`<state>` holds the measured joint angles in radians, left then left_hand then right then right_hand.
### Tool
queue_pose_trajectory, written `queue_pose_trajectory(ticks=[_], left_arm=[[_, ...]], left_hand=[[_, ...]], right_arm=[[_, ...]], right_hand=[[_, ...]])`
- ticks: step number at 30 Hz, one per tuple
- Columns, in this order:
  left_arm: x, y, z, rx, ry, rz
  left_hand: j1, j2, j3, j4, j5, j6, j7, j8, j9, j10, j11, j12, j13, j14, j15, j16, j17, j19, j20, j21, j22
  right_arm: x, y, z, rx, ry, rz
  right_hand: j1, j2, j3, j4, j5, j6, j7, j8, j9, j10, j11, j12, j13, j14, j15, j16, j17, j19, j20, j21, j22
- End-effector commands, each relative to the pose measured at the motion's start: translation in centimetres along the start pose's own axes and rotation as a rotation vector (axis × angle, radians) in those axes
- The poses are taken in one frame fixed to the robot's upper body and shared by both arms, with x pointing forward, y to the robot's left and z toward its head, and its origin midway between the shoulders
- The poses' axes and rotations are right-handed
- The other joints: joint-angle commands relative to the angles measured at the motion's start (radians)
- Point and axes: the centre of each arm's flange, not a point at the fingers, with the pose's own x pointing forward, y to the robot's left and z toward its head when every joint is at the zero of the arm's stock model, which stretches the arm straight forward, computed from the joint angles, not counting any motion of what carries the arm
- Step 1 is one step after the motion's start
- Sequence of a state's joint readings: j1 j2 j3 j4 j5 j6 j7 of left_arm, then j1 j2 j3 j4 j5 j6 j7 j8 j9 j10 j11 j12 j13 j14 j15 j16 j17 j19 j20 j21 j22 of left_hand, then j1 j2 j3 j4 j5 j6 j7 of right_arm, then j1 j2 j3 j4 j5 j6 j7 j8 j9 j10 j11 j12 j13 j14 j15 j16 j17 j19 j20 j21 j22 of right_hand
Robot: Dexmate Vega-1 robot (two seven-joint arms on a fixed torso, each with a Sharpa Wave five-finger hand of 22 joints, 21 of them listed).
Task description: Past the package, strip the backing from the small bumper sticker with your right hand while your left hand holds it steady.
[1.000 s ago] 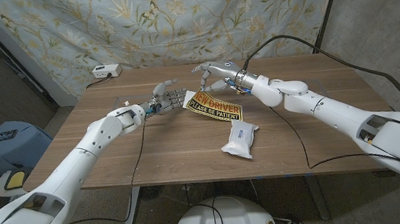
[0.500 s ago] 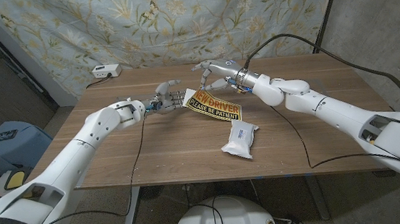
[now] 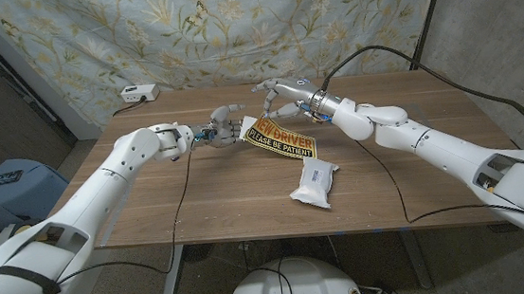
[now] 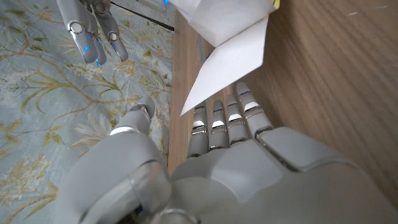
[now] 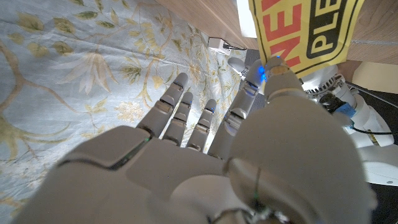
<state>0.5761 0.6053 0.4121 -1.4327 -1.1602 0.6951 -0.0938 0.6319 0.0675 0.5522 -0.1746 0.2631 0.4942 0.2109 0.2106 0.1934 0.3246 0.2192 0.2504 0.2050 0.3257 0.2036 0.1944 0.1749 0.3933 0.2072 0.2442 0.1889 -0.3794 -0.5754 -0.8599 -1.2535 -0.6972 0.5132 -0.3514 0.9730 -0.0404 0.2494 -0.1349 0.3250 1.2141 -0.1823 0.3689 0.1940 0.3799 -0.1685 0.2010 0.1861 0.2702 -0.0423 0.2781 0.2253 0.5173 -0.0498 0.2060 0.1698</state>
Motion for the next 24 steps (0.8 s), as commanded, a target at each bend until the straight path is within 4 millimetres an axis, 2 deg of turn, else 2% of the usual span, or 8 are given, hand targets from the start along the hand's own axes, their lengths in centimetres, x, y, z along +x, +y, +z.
queue_pose_trajectory(ticks=[1, 4, 5, 7, 15, 18, 20, 24], left_arm=[[0.81, -0.71, 0.32, 0.033, 0.081, -0.017], [0.91, -0.82, 0.33, 0.043, 0.093, -0.015], [0.93, -0.85, 0.34, 0.045, 0.096, -0.015], [0.99, -0.9, 0.38, 0.056, 0.106, -0.017], [0.89, -0.9, 0.67, 0.094, 0.128, 0.004], [0.82, -0.85, 0.78, 0.11, 0.131, 0.027], [0.77, -0.82, 0.83, 0.112, 0.131, 0.027], [0.75, -0.84, 0.99, 0.143, 0.135, 0.053]], left_hand=[[0.063, -0.004, -0.039, 0.008, 0.017, 0.043, 0.001, -0.007, 0.01, 0.026, -0.001, -0.013, 0.015, 0.027, 0.003, -0.006, 0.002, 0.027, 0.005, 0.006, 0.007], [0.09, -0.001, -0.063, 0.011, 0.026, 0.089, 0.0, 0.006, 0.024, 0.052, -0.003, -0.012, 0.022, 0.045, 0.001, -0.006, 0.001, 0.046, 0.005, 0.01, 0.009], [0.098, -0.002, -0.066, 0.01, 0.029, 0.117, -0.001, 0.015, 0.028, 0.074, -0.011, -0.004, 0.024, 0.063, -0.009, -0.002, 0.0, 0.061, -0.002, 0.015, 0.009], [0.107, 0.003, -0.064, 0.01, 0.033, 0.156, -0.002, 0.027, 0.033, 0.099, -0.017, 0.003, 0.026, 0.097, -0.019, 0.004, 0.001, 0.091, -0.006, 0.027, 0.01], [0.152, 0.014, -0.049, 0.002, 0.048, 0.273, -0.008, 0.068, 0.059, 0.16, -0.048, 0.024, 0.035, 0.164, -0.041, 0.008, -0.001, 0.135, -0.016, 0.045, 0.012], [0.178, 0.022, -0.04, 0.002, 0.054, 0.351, -0.039, 0.104, 0.087, 0.212, -0.071, 0.044, 0.041, 0.214, -0.064, 0.015, 0.0, 0.171, -0.029, 0.062, 0.014], [0.194, 0.034, -0.031, 0.002, 0.058, 0.374, -0.053, 0.118, 0.104, 0.236, -0.084, 0.052, 0.046, 0.245, -0.074, 0.019, 0.001, 0.192, -0.034, 0.072, 0.014], [0.237, 0.062, -0.005, -0.001, 0.063, 0.441, -0.08, 0.168, 0.147, 0.305, -0.12, 0.073, 0.058, 0.305, -0.107, 0.027, 0.003, 0.231, -0.051, 0.093, 0.016]], right_arm=[[-0.34, -0.25, 0.05, 0.001, 0.004, -0.016], [-0.47, -0.28, 0.02, 0.0, 0.006, -0.017], [-0.5, -0.29, 0.01, 0.0, 0.007, -0.017], [-0.53, -0.29, 0.0, 0.0, 0.009, -0.018], [-0.63, -0.31, 0.0, 0.002, 0.015, -0.023], [-0.67, -0.33, -0.01, 0.001, 0.017, -0.023], [-0.7, -0.33, -0.02, 0.001, 0.018, -0.023], [-0.75, -0.34, -0.02, -0.001, 0.018, -0.022]], right_hand=[[0.007, 0.003, -0.005, -0.003, 0.007, 0.004, -0.007, 0.003, 0.001, 0.009, -0.001, -0.002, 0.001, 0.009, -0.099, 0.003, 0.006, 0.007, -0.02, -0.004, 0.005], [0.006, 0.005, -0.005, -0.002, 0.007, 0.004, -0.007, 0.002, 0.001, 0.01, -0.001, -0.002, 0.001, 0.009, -0.1, 0.003, 0.006, 0.007, -0.02, -0.004, 0.005], [0.006, 0.005, -0.006, -0.002, 0.007, 0.004, -0.007, 0.002, 0.001, 0.01, -0.001, -0.002, 0.001, 0.009, -0.099, 0.003, 0.006, 0.007, -0.02, -0.004, 0.005], [0.006, 0.004, -0.007, -0.002, 0.007, 0.004, -0.007, 0.002, 0.001, 0.01, -0.001, -0.003, 0.001, 0.009, -0.1, 0.003, 0.006, 0.007, -0.02, -0.004, 0.005], [0.007, 0.004, -0.007, -0.002, 0.008, 0.003, -0.004, 0.001, 0.001, 0.01, 0.002, -0.003, 0.002, 0.01, -0.1, 0.002, 0.006, 0.008, -0.02, -0.004, 0.005], [0.007, 0.005, -0.007, -0.002, 0.009, 0.003, -0.005, 0.0, 0.001, 0.01, 0.002, -0.004, 0.002, 0.01, -0.099, 0.002, 0.006, 0.008, -0.021, -0.004, 0.005], [0.007, 0.005, -0.007, -0.002, 0.009, 0.002, -0.005, 0.0, 0.001, 0.01, 0.003, -0.004, 0.002, 0.01, -0.099, 0.001, 0.006, 0.008, -0.021, -0.004, 0.005], [0.008, 0.005, -0.007, -0.002, 0.01, 0.003, -0.006, 0.0, 0.001, 0.01, 0.002, -0.004, 0.002, 0.01, -0.099, 0.001, 0.006, 0.009, -0.021, -0.004, 0.005]])
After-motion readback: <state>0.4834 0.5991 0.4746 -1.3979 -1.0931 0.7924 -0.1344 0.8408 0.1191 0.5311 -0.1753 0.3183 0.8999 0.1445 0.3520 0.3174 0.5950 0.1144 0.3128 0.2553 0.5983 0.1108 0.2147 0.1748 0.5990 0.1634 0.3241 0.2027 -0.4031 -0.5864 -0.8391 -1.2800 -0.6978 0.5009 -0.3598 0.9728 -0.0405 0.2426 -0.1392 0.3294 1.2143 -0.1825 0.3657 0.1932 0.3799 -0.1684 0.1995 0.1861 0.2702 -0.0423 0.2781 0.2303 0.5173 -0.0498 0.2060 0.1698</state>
